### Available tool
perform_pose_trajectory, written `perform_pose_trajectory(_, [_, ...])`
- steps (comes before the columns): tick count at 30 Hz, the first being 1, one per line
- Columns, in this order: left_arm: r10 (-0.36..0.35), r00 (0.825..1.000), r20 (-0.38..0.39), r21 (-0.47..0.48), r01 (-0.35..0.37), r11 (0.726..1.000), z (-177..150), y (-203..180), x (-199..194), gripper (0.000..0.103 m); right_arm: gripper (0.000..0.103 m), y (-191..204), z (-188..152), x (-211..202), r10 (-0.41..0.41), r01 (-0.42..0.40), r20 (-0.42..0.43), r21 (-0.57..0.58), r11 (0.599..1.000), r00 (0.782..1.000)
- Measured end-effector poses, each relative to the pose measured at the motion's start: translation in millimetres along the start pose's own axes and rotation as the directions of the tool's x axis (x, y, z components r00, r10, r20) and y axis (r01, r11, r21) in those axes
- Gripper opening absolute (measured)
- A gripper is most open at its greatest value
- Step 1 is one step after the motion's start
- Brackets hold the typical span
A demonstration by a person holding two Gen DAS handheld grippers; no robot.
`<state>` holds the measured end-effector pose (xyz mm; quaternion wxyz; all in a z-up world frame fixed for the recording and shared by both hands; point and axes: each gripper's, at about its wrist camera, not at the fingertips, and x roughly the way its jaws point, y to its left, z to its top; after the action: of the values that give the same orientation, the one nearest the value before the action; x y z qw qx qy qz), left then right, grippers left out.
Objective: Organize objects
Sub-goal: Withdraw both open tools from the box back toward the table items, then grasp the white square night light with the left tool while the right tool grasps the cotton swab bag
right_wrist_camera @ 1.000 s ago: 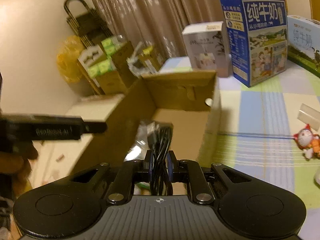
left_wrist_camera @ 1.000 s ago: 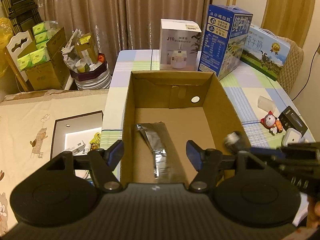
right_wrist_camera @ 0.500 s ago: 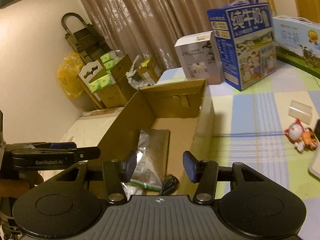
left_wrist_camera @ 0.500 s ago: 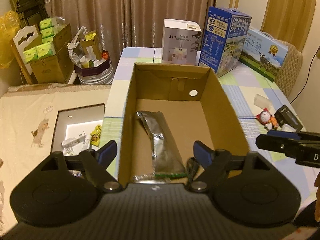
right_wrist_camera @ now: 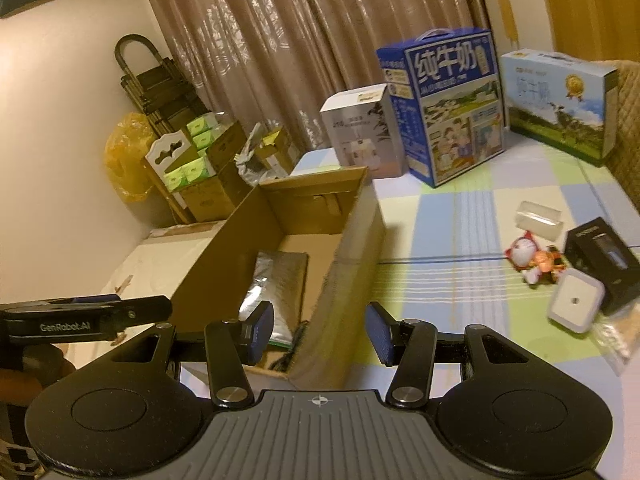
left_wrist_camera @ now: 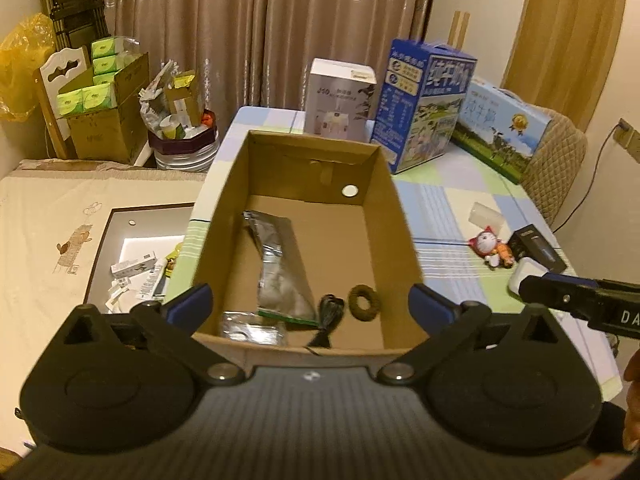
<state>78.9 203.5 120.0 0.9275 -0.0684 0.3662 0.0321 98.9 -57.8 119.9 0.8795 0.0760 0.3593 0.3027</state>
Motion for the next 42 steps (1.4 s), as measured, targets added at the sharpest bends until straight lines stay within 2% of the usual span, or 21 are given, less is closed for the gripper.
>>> perform_pose_trajectory(4, [-0.018, 1.000, 0.019, 0.022, 0.018, 1.000, -6, -20, -9, 0.102, 0.049, -11, -4, -25, -0.034, 0.034, 0.019, -0.015, 0.999, 0.999])
perform_pose_trajectory(10, [-0.064, 0.997, 0.045, 0.041, 0.062, 0.997, -12, -57, -18, 0.102, 0.050, -41, -14, -67, -0.142, 0.145, 0.054, -0.045, 0.988, 0.988])
perform_pose_trajectory(15, [-0.111, 0.992, 0.052, 0.080, 0.107, 0.991, -10, -92, -19, 0.102, 0.054, -86, -24, -106, -0.239, 0.237, 0.078, 0.031, 0.971, 0.968])
perform_pose_trajectory(17, [-0.134, 0.990, 0.050, 0.098, 0.129, 0.987, -10, -108, -17, 0.102, 0.063, -104, -26, -119, -0.282, 0.277, 0.086, 0.061, 0.959, 0.956])
perform_pose_trajectory(23, [-0.185, 0.982, 0.026, 0.140, 0.179, 0.974, -10, -158, 3, 0.102, 0.064, -151, -28, -147, -0.340, 0.326, 0.098, 0.134, 0.936, 0.935])
perform_pose_trajectory(32, [-0.219, 0.975, -0.022, 0.227, 0.218, 0.949, -18, -223, 38, 0.102, 0.064, -196, -40, -165, -0.394, 0.367, 0.095, 0.215, 0.905, 0.914])
perform_pose_trajectory(35, [-0.237, 0.971, -0.041, 0.235, 0.240, 0.942, -20, -236, 55, 0.102, 0.064, -209, -42, -161, -0.404, 0.374, 0.088, 0.241, 0.896, 0.911])
perform_pose_trajectory(42, [-0.227, 0.971, -0.080, 0.287, 0.240, 0.927, -31, -260, 107, 0.102, 0.064, -239, -43, -132, -0.414, 0.369, 0.080, 0.324, 0.871, 0.907])
